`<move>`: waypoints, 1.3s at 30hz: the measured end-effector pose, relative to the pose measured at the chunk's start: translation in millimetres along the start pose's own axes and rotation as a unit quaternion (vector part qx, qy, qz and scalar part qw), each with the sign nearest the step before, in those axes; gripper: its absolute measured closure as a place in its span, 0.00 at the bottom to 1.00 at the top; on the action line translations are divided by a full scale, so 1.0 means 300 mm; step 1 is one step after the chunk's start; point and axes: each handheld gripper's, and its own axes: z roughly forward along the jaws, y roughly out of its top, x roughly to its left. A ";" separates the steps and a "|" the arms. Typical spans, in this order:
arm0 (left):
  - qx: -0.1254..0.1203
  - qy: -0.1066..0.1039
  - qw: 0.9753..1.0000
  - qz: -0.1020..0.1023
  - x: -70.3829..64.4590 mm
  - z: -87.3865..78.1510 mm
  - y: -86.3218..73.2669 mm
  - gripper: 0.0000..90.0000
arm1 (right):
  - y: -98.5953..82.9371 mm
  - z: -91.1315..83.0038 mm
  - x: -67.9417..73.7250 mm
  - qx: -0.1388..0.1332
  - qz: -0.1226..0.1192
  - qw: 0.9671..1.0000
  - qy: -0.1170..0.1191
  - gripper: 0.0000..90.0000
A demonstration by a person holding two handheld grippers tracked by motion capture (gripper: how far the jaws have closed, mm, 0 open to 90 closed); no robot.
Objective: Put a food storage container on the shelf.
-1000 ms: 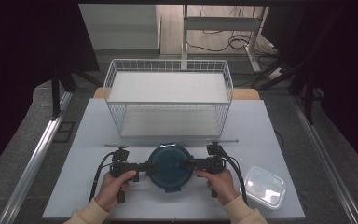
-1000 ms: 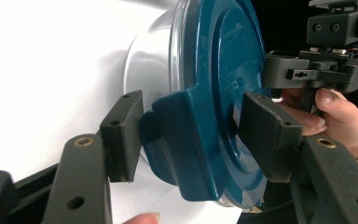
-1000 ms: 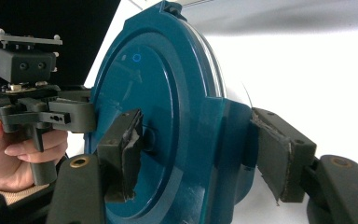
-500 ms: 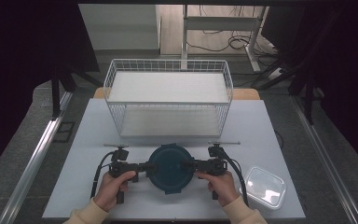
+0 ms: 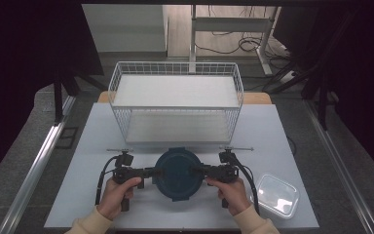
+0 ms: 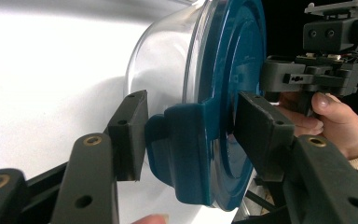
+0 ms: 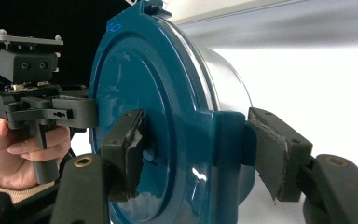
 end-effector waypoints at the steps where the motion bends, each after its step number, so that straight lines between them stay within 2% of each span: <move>1: 0.001 0.000 1.000 0.001 -0.001 -0.002 0.001 0.51 | 0.001 -0.001 0.002 -0.001 -0.002 1.000 0.000 0.43; 17: -0.012 -0.001 1.000 0.013 -0.025 -0.017 0.027 0.51 | 0.017 -0.021 0.036 -0.013 -0.024 1.000 -0.005 0.43; 31: -0.018 -0.003 1.000 0.018 -0.035 -0.024 0.049 0.51 | 0.033 -0.031 0.051 -0.020 -0.028 0.999 -0.008 0.43; 39: -0.034 -0.007 0.999 0.040 -0.080 -0.049 0.103 0.51 | 0.077 -0.063 0.096 -0.038 -0.045 0.998 -0.012 0.43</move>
